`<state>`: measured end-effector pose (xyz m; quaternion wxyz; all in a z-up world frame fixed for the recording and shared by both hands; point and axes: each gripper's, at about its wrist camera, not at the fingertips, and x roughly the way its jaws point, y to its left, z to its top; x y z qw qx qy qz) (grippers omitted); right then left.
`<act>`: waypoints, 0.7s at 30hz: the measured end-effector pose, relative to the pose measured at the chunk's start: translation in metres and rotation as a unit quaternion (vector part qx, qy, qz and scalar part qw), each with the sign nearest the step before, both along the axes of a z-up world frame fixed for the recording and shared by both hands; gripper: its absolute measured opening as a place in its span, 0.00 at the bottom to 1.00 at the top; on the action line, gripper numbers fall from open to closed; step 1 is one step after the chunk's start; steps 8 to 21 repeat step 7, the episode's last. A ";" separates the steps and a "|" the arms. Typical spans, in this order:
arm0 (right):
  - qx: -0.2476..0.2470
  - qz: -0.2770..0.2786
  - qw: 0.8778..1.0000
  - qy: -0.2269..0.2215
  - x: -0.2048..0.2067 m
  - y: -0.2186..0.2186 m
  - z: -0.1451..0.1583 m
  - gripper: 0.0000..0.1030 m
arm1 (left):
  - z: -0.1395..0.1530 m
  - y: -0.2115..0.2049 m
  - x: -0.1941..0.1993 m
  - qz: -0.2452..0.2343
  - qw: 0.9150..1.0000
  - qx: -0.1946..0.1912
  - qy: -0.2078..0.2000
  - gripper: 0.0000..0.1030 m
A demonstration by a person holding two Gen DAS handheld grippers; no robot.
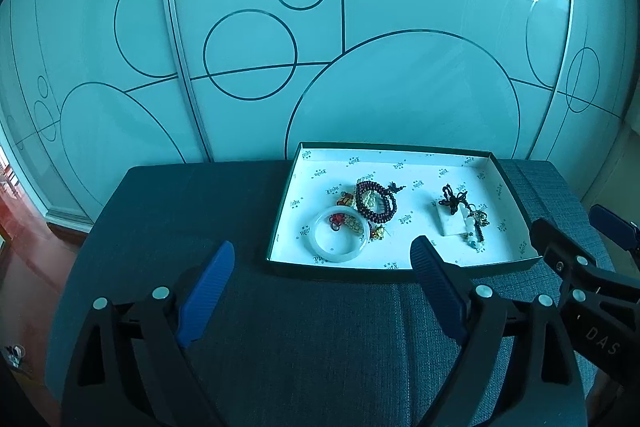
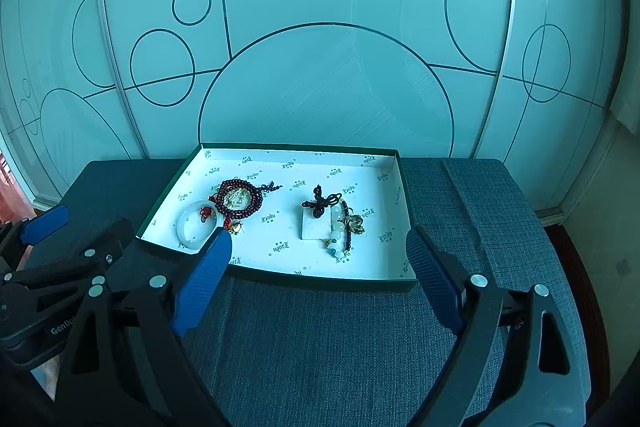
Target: Organize jewelry
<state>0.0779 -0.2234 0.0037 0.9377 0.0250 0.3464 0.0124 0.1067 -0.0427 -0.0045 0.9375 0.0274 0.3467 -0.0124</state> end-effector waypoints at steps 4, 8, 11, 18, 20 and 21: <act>-0.001 -0.004 1.000 0.002 0.001 -0.004 -0.002 0.86 | -0.005 0.004 0.005 0.003 1.000 -0.007 0.015 0.86; -0.004 -0.010 1.000 0.005 0.005 -0.011 -0.003 0.88 | -0.013 0.012 0.009 0.009 1.000 0.000 0.024 0.86; -0.004 -0.010 1.000 0.005 0.005 -0.011 -0.003 0.88 | -0.013 0.012 0.009 0.009 1.000 0.000 0.024 0.86; -0.004 -0.010 1.000 0.005 0.005 -0.011 -0.003 0.88 | -0.013 0.012 0.009 0.009 1.000 0.000 0.024 0.86; -0.004 -0.010 1.000 0.005 0.005 -0.011 -0.003 0.88 | -0.013 0.012 0.009 0.009 1.000 0.000 0.024 0.86; -0.004 -0.010 1.000 0.005 0.005 -0.011 -0.003 0.88 | -0.013 0.012 0.009 0.009 1.000 0.000 0.024 0.86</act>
